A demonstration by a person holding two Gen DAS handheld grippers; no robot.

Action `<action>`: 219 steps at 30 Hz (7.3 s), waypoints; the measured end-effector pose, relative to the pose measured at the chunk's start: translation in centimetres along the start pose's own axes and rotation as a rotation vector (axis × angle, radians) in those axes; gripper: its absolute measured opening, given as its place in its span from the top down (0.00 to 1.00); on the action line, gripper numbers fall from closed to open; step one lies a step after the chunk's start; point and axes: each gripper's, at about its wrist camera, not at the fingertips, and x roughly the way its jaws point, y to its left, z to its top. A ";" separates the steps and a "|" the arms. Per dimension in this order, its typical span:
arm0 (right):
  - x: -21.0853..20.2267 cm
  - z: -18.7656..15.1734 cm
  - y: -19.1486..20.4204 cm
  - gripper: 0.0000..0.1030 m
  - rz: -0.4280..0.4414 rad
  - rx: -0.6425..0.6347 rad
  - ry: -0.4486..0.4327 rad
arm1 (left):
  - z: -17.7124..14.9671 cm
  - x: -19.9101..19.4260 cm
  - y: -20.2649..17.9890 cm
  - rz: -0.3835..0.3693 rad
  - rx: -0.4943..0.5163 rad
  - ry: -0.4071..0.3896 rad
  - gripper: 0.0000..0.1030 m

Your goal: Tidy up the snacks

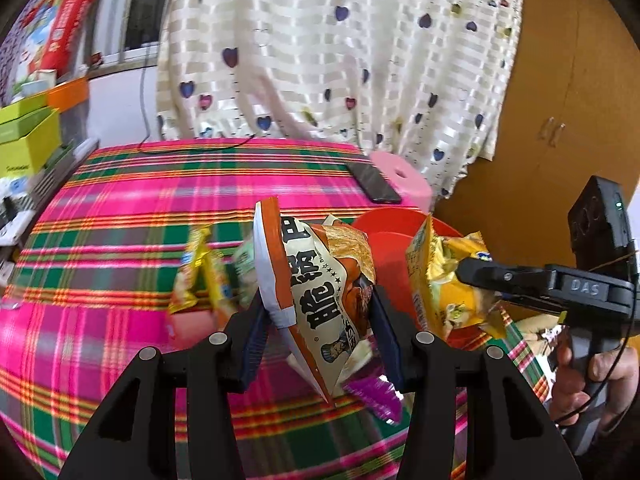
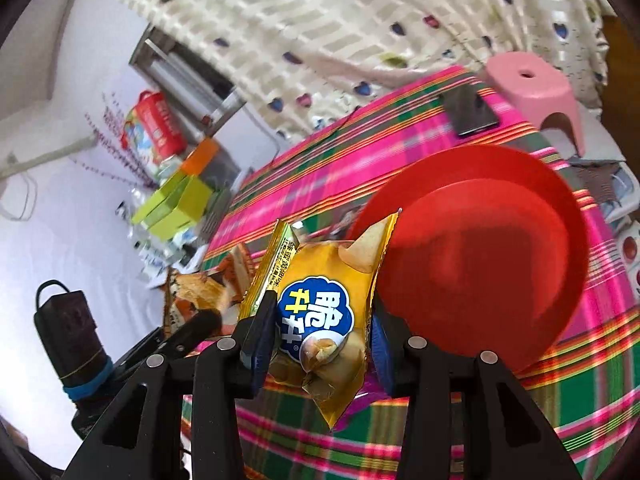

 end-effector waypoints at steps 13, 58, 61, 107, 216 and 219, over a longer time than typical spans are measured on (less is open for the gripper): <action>-0.2 0.5 -5.6 0.60 -0.126 0.073 0.013 | 1.2 4.9 -4.0 -0.091 0.061 0.078 0.52; -3.0 -1.6 -2.3 0.58 -0.241 -0.115 0.013 | -0.4 3.5 -2.8 -0.054 0.052 0.085 0.65; -2.7 -2.0 -1.6 0.59 -0.237 -0.137 0.019 | -0.8 2.9 -2.2 -0.049 0.041 0.080 0.65; 0.5 -3.6 4.9 0.53 -0.138 -0.266 0.088 | -4.1 0.2 7.7 0.073 -0.198 0.105 0.61; 12.9 -4.5 12.9 0.80 -0.085 -0.461 0.193 | -5.5 -2.2 13.2 0.171 -0.257 0.035 0.57; 11.1 -4.4 12.7 0.80 -0.075 -0.453 0.165 | -5.1 -2.5 12.1 0.164 -0.241 0.027 0.57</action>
